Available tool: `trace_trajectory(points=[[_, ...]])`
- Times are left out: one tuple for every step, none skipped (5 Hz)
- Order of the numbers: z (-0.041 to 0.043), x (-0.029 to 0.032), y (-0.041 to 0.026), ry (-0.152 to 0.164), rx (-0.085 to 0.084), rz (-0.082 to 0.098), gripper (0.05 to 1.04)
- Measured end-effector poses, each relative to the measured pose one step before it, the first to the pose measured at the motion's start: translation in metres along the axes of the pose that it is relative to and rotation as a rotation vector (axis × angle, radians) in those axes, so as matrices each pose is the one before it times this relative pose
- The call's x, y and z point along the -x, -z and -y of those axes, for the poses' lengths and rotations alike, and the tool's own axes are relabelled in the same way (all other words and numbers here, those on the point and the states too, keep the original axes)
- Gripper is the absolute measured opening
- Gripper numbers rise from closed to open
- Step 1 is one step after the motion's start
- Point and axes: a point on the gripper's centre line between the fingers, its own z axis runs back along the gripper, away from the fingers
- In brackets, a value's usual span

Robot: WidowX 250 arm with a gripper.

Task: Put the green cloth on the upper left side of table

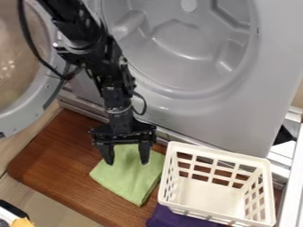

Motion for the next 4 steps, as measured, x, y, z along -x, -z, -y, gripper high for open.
trace_trajectory(points=[[0.00628, -0.00724, 0.00724, 0.0257, 0.0353, 0.0235, 0.999], [0.00669, -0.00304, 0.01066, 0.0412, 0.0251, 0.0147, 0.999], [0.00352, 0.00261, 0.01216, 0.0307, -0.0156, 0.0260, 0.999], [-0.00277, 0.00169, 0.00227, 0.0011, -0.0105, 0.0219, 0.999]])
